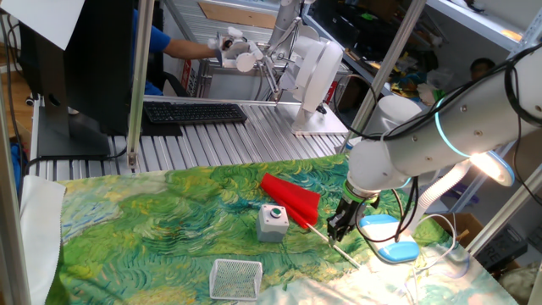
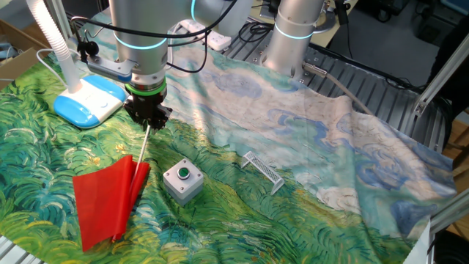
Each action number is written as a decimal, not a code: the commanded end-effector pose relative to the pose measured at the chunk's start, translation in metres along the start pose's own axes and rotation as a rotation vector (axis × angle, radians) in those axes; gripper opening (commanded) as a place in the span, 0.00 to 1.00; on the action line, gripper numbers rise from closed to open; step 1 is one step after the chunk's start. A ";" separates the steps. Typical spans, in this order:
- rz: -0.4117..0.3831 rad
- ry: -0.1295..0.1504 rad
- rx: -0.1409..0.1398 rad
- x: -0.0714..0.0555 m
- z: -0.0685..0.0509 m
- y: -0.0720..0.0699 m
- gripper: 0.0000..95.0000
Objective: Wave the flag
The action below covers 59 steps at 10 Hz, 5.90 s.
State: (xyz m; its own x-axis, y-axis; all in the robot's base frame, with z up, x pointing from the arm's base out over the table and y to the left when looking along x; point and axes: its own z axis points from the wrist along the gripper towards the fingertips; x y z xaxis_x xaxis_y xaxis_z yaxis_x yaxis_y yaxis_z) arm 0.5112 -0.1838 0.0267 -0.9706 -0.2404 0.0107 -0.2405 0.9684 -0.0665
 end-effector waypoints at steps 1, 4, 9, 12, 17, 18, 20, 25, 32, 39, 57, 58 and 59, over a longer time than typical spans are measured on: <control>0.000 0.000 0.001 0.000 0.000 0.000 0.20; 0.015 -0.012 -0.030 -0.002 0.013 0.000 0.20; 0.009 -0.012 -0.028 -0.002 0.009 -0.001 0.20; 0.000 -0.014 -0.022 -0.002 0.008 -0.001 0.20; 0.004 -0.014 -0.014 -0.003 0.009 -0.001 0.20; 0.004 -0.014 -0.013 -0.003 0.010 -0.001 0.20; 0.004 -0.014 -0.013 -0.007 0.014 -0.002 0.20; 0.001 -0.012 -0.014 -0.014 0.015 -0.005 0.20; 0.000 -0.013 -0.016 -0.015 0.021 -0.005 0.20; 0.001 -0.016 -0.022 -0.015 0.023 -0.005 0.00; 0.018 -0.023 -0.026 -0.015 0.027 -0.005 0.20; 0.012 -0.023 -0.027 -0.015 0.028 -0.006 0.20; 0.001 -0.019 -0.030 -0.014 0.024 -0.006 0.00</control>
State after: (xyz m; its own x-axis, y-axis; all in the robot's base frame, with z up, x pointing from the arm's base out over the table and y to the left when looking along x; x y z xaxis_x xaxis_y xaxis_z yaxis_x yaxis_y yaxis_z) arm 0.5271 -0.1888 0.0025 -0.9706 -0.2404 -0.0082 -0.2399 0.9700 -0.0387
